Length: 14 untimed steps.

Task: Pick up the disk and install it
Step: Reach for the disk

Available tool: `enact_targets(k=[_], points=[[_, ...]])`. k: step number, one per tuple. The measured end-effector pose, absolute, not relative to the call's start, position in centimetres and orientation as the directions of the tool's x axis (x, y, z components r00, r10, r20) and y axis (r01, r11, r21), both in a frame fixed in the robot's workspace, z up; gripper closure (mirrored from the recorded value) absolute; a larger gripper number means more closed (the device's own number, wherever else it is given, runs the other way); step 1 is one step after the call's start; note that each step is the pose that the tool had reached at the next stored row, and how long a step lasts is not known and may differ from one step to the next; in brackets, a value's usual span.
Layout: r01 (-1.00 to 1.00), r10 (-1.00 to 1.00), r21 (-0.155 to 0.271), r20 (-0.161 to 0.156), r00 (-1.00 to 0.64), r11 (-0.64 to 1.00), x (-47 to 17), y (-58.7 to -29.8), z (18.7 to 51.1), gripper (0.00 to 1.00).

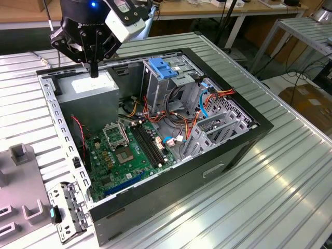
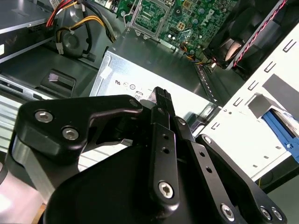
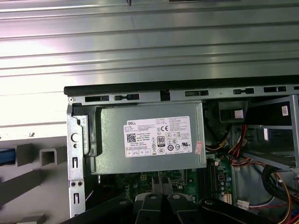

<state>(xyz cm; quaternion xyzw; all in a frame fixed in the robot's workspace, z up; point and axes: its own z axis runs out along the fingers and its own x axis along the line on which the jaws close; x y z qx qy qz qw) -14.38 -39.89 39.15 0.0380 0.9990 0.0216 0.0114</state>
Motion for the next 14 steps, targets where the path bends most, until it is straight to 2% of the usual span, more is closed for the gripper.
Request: enact_targets(k=[14], points=[[0.075, 0.076, 0.044, -0.021, -0.997, 0.996, -16.0, -39.9, 39.2, 0.89]])
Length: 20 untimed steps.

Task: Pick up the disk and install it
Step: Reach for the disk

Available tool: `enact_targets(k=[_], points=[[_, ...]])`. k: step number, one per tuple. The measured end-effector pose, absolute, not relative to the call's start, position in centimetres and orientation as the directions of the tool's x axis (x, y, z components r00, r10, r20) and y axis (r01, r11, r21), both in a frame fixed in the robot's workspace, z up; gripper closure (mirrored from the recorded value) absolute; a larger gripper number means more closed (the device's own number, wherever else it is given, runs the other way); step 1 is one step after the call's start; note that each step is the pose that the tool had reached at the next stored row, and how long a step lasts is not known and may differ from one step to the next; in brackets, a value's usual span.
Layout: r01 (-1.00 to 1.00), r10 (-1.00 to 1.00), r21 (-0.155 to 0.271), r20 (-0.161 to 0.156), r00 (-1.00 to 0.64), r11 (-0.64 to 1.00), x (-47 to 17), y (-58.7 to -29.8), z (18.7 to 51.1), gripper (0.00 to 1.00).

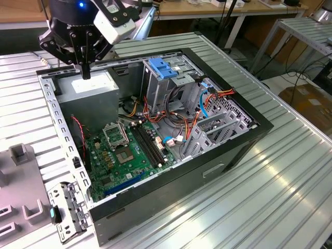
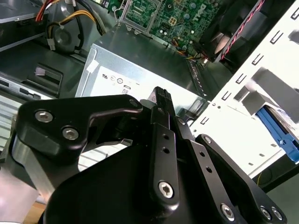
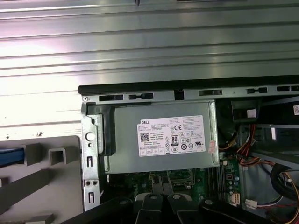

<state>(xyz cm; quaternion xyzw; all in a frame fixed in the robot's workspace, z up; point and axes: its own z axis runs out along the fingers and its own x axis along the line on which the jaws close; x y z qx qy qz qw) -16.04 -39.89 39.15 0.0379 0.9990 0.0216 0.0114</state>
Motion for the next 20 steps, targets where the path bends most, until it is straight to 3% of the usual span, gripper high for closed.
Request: enact_targets(k=[20], points=[[0.075, 0.076, 0.044, -0.021, -0.997, 0.996, -18.9, -39.9, 39.1, 0.89]])
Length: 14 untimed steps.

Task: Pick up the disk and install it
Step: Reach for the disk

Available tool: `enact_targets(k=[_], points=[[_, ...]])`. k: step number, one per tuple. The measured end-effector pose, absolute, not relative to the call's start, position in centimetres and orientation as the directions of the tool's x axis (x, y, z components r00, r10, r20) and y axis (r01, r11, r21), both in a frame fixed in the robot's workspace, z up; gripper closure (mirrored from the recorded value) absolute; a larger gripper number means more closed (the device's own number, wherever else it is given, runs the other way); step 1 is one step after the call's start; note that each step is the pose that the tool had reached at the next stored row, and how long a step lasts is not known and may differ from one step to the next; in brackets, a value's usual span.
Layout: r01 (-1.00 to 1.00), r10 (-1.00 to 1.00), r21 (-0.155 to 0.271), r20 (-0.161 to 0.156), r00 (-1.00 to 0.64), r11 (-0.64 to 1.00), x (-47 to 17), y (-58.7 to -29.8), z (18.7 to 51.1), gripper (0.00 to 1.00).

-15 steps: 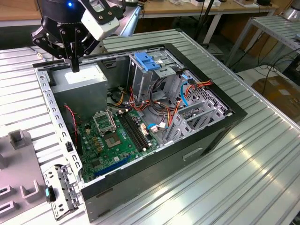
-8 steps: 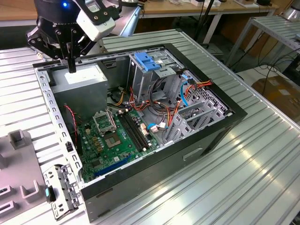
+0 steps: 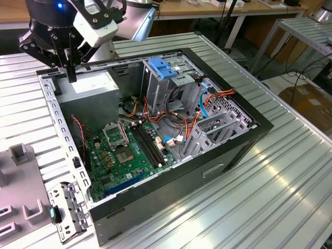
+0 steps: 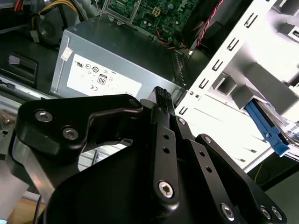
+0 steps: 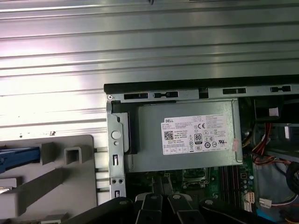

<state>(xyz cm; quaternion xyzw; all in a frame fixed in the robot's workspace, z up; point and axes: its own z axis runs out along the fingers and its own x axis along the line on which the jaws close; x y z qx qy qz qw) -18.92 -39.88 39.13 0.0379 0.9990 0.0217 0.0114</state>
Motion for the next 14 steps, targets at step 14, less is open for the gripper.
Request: enact_targets(k=[14], points=[[0.075, 0.076, 0.044, -0.021, -0.997, 0.996, -21.5, -39.8, 39.1, 0.89]])
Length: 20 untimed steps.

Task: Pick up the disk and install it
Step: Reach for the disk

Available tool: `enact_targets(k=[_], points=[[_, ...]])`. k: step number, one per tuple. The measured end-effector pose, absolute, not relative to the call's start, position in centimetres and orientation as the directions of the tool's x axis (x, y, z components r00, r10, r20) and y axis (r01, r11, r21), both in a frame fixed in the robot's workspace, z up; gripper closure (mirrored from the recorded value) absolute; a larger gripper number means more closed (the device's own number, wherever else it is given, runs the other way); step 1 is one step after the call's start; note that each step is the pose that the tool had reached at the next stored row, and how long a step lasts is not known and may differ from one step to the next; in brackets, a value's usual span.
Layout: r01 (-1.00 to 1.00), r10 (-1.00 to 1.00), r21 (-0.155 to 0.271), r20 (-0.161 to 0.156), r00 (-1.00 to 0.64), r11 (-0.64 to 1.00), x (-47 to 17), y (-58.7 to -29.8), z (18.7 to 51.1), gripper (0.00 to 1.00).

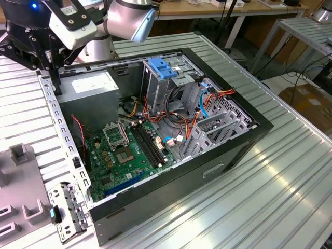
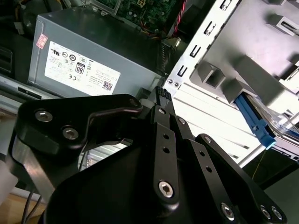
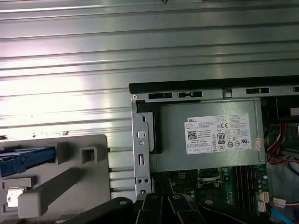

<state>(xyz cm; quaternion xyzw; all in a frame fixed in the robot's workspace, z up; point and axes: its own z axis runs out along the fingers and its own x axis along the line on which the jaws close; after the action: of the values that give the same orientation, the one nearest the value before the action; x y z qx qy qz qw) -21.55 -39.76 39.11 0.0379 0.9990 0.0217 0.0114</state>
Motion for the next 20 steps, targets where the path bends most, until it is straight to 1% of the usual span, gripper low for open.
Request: enact_targets(k=[20], points=[[0.075, 0.076, 0.044, -0.021, -0.997, 0.996, -24.5, -39.7, 39.1, 0.89]])
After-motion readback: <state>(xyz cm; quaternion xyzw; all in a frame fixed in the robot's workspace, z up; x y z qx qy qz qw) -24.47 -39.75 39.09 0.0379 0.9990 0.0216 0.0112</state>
